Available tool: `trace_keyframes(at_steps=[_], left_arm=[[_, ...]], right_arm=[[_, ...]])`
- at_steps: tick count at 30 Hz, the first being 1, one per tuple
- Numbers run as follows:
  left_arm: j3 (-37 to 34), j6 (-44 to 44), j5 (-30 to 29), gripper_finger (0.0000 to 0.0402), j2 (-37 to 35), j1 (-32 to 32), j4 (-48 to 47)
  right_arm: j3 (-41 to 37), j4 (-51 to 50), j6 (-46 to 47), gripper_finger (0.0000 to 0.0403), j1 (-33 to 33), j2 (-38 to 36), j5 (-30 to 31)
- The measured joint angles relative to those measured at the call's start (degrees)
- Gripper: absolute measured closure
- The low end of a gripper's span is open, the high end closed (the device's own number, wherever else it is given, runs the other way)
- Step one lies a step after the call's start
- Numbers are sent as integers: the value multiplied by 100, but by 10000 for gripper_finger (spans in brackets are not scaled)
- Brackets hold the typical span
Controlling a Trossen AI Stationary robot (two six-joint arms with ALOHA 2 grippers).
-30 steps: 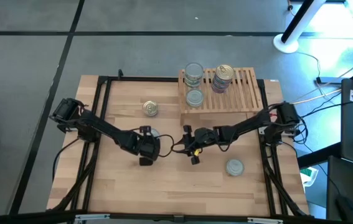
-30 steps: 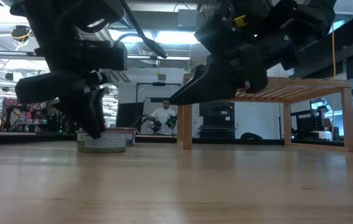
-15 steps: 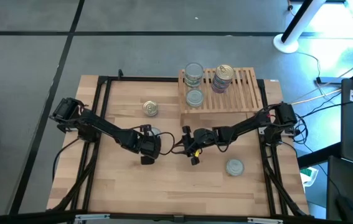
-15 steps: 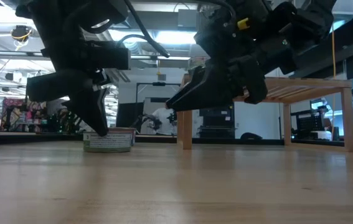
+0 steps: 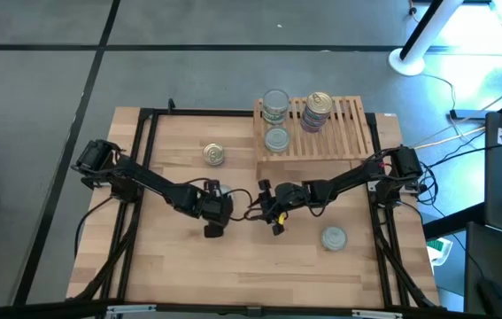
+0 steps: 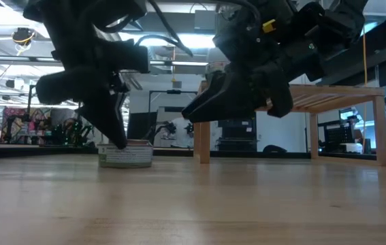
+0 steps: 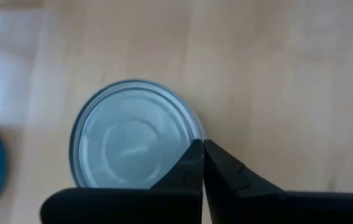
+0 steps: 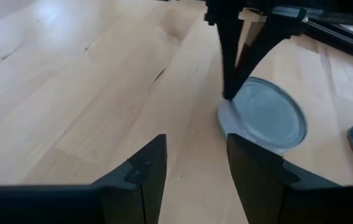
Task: Stack canned seafood by type on shelf
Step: Stack the green tuna can on top of the green tuna can on the shelf
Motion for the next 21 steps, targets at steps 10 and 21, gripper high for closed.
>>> trace_keyframes(at_steps=[10, 21], left_arm=[[9, -6, 444, 401, 0, -17, 725], [16, -12, 510, 401, -2, -17, 856]], right_arm=[[0, 14, -118, 234, 0, -1, -153], [483, -253, -287, 128, 2, -5, -201]])
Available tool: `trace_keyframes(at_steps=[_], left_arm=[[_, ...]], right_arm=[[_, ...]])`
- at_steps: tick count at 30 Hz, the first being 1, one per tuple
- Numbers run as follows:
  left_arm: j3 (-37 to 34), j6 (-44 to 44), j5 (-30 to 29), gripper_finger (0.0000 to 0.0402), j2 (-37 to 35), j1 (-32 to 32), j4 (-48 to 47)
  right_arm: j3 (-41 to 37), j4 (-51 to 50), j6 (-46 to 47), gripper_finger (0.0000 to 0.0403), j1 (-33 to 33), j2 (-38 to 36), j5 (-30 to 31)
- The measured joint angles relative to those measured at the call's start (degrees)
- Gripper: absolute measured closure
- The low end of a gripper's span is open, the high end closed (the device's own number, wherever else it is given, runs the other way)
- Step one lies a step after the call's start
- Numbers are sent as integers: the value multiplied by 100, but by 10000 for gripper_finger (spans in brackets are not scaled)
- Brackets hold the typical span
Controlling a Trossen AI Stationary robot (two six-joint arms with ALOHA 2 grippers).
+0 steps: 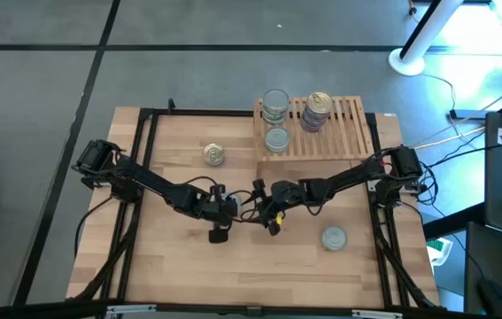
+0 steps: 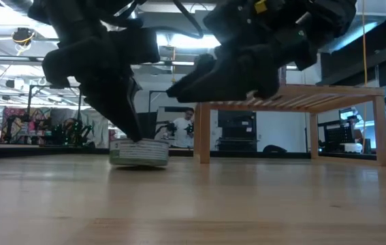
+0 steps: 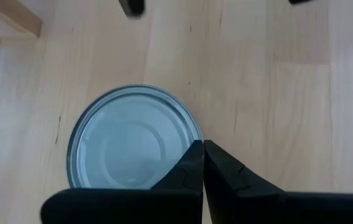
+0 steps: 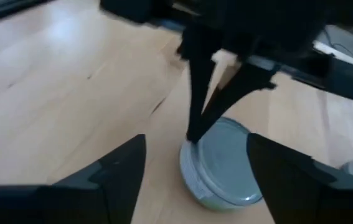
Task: Stack canned seafood by type on shelf
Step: Stack the green tuna can on top of the green tuna can on the shelf
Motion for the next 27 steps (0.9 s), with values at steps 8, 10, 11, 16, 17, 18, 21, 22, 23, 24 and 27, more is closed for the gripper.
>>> trace_keyframes(at_steps=[8, 10, 11, 16, 17, 18, 21, 22, 23, 24, 27], left_arm=[[4, -4, -2, 401, -4, 0, 180], [4, -6, -2, 401, -4, 0, 188], [4, -20, -2, 401, -4, 0, 190], [4, -149, -4, 401, -7, 0, 268], [4, -151, -4, 401, -7, 0, 286], [4, -154, -4, 401, -7, 0, 322], [4, -155, -4, 401, -9, 0, 394], [4, -156, -4, 401, -9, 0, 425], [4, -155, -4, 401, -9, 0, 478], [4, -157, -4, 401, -9, 0, 523], [6, -157, -5, 401, -15, 6, 570]], right_arm=[[29, -589, -1037, 96, 270, 39, 282], [29, -567, -1341, 96, 390, 108, 606], [26, -480, -1480, 97, 441, 177, 751], [26, -36, -1923, 99, 613, 563, 1376], [26, 31, -1940, 99, 616, 619, 1496], [26, 91, -1942, 98, 616, 677, 1626], [26, 262, -1937, 98, 593, 814, 1895], [26, 305, -1943, 98, 590, 846, 1957], [26, 313, -1961, 98, 588, 869, 1998], [26, 313, -2006, 98, 590, 897, 2002], [22, 295, -2115, 98, 599, 928, 2052]])
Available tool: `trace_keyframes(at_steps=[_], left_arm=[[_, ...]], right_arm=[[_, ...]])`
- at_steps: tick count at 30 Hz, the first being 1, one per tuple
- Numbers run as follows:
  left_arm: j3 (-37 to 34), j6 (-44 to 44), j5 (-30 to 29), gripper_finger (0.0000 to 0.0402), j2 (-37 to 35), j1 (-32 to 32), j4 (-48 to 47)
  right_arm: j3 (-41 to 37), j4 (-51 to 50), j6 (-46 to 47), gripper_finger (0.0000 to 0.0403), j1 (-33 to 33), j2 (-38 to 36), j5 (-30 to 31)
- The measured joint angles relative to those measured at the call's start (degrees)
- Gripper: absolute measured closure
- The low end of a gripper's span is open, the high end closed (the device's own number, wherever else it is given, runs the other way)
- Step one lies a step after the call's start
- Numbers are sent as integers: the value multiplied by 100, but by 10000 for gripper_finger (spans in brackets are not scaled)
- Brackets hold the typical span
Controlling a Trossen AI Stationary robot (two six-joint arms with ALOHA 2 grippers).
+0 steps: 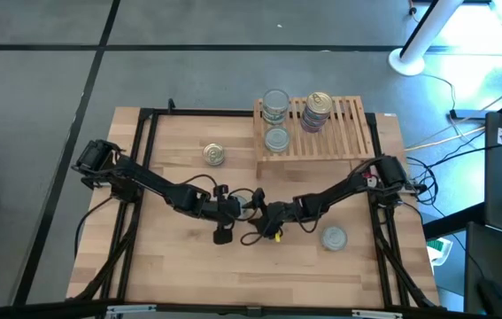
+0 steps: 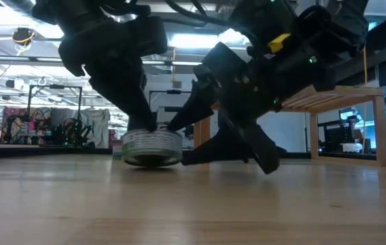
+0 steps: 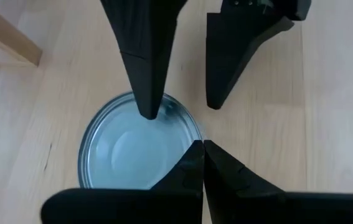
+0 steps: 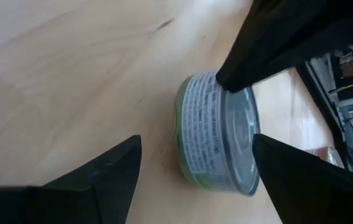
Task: Stack canned seafood by type on shelf
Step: Stack the green tuna can on top of the green tuna can on the shelf
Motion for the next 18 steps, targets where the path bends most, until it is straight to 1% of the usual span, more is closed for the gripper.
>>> trace_keyframes(at_steps=[11, 18], left_arm=[[0, -138, -4, 401, 0, 5, 104], [2, -148, -6, 401, 0, 9, 424]], right_arm=[[2, 83, -113, 97, -4, 0, 167], [2, 73, -113, 97, -4, 0, 169]])
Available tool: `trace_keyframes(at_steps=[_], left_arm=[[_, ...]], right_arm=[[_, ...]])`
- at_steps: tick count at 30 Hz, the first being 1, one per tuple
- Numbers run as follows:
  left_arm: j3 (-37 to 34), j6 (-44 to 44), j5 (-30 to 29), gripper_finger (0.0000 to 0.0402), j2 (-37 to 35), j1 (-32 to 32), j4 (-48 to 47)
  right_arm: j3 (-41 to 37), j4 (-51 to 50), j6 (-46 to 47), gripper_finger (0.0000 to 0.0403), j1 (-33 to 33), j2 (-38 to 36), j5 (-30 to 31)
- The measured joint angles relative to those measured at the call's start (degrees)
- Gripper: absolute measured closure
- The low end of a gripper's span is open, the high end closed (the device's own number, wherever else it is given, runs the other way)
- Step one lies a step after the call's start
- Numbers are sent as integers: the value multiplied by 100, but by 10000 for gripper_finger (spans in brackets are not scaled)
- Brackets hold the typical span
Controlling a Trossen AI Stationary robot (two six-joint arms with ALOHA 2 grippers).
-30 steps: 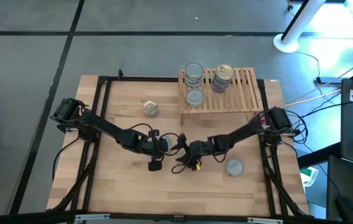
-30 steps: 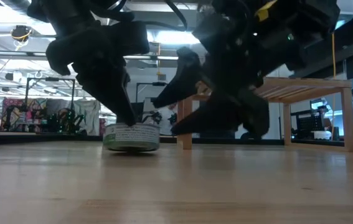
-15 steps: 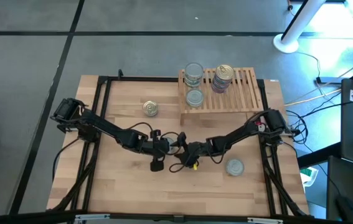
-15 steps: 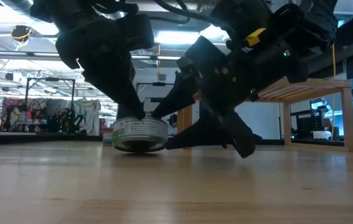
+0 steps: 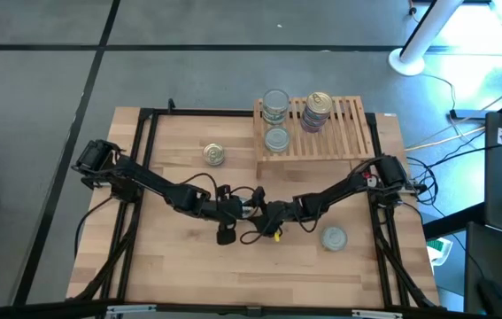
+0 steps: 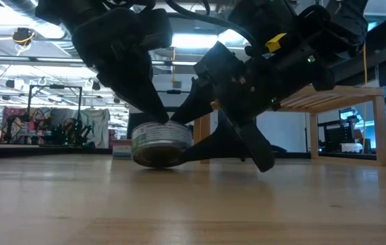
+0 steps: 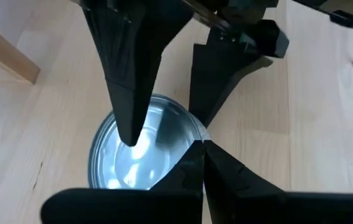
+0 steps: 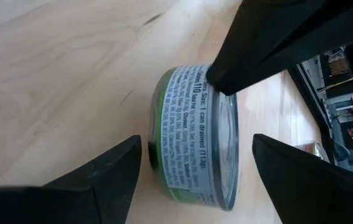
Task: Stack canned seafood by type on shelf
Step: Stack the green tuna can on top of the green tuna can on the shelf
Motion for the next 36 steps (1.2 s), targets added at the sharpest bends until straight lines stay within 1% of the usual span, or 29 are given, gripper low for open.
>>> trace_keyframes(at_steps=[4, 7, 10, 14, 20, 22, 28, 34, 36], left_arm=[[0, -1, 0, 401, 0, 0, 116], [0, -1, -7, 401, 0, 0, 206], [0, -1, -9, 401, 0, 0, 220], [0, -1, -9, 401, -2, 0, 220], [0, -2, -43, 400, -15, 0, 214], [7, -3, -47, 400, -31, 1, 223], [7, 86, -29, 396, -91, 4, 197], [4, 213, 31, 348, -451, 18, 165], [4, 383, 24, 335, -639, 22, 10]], right_arm=[[0, -11, 1, 97, 0, 0, 232], [-2, -17, 1, 100, 0, 0, 284], [-2, -31, 4, 115, 0, 0, 281], [-2, -58, 3, 157, 2, 0, 273], [-9, -75, -14, 241, 4, 0, 258], [-11, -74, -14, 262, 9, 0, 255], [-9, -98, 7, 262, 9, 0, 253], [-4, -129, 21, 254, 30, -39, 331], [-4, -141, 15, 255, 71, -117, 592]])
